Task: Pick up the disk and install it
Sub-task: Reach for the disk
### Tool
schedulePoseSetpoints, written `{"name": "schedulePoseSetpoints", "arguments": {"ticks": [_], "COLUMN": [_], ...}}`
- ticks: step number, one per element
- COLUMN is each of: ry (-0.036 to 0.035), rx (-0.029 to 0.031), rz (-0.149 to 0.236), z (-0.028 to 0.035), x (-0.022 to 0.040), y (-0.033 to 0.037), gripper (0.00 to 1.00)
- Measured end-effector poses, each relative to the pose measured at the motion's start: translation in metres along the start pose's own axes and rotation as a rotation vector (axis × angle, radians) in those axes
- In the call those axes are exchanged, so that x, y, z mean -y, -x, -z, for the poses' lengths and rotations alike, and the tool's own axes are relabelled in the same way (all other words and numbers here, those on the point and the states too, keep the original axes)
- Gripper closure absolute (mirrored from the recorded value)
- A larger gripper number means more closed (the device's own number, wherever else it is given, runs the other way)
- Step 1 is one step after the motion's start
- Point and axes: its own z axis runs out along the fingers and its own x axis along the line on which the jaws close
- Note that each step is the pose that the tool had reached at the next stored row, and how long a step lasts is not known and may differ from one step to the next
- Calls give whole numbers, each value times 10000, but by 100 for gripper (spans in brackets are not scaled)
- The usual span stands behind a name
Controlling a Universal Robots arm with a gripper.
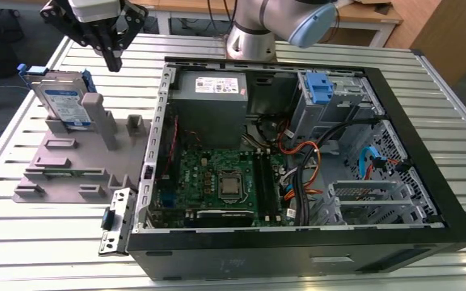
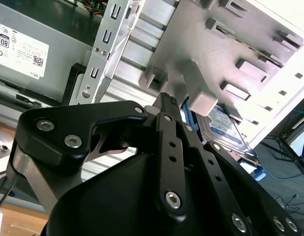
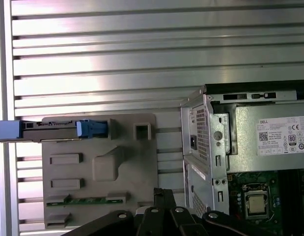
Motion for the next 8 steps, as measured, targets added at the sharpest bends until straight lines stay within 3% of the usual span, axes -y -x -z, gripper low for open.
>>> {"name": "schedulePoseSetpoints", "arguments": {"ticks": [8], "ry": [0], "rx": [0], "rz": [1], "z": [0], "x": [3], "y": [-40], "gripper": [89]}}
